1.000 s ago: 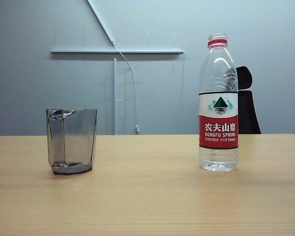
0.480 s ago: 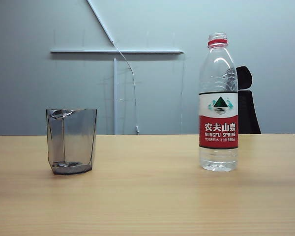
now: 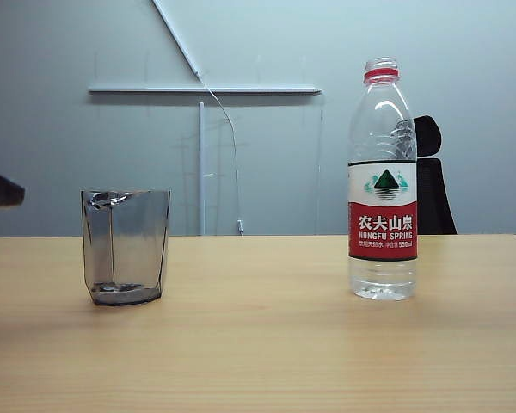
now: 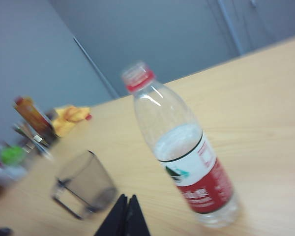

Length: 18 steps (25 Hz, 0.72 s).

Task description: Pick up the mineral water bottle on the table and pour water into the mug until it's half full.

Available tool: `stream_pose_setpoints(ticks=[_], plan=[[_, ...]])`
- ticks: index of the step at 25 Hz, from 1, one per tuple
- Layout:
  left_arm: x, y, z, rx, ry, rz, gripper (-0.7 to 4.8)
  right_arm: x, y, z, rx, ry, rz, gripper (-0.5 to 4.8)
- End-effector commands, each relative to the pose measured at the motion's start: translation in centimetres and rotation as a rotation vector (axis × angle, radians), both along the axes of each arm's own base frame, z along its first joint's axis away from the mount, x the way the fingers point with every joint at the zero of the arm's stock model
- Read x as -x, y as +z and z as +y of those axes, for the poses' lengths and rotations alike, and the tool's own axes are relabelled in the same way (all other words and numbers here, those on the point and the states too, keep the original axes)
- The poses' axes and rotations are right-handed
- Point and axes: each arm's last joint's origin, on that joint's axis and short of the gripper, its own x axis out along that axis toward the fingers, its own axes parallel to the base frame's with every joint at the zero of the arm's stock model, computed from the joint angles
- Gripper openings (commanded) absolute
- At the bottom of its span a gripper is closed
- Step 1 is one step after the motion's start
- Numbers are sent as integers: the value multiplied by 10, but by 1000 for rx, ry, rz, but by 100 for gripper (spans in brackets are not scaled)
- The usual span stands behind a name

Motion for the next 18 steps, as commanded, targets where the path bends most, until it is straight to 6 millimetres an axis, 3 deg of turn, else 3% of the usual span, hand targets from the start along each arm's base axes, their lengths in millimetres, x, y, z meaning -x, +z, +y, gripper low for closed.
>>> stream_pose_setpoints(ticks=[1,2,3,13,18], plan=[[0,2,0,8,-1,-5,-2,-7,3,6,204,25,-34,225],[0,2,0,12,-1,-9,-2,-13,1,9,254,22,-22,435],[0,2,0,14,-2,-12,-2,-16,0,11,275,24,-13,479],[2,7,2,53,-2,-57,-2,-62,-9,46,412,50,-62,479],[3,8,3,62,-1,-70,-2,-94,-27,62,410,1,-80,479]])
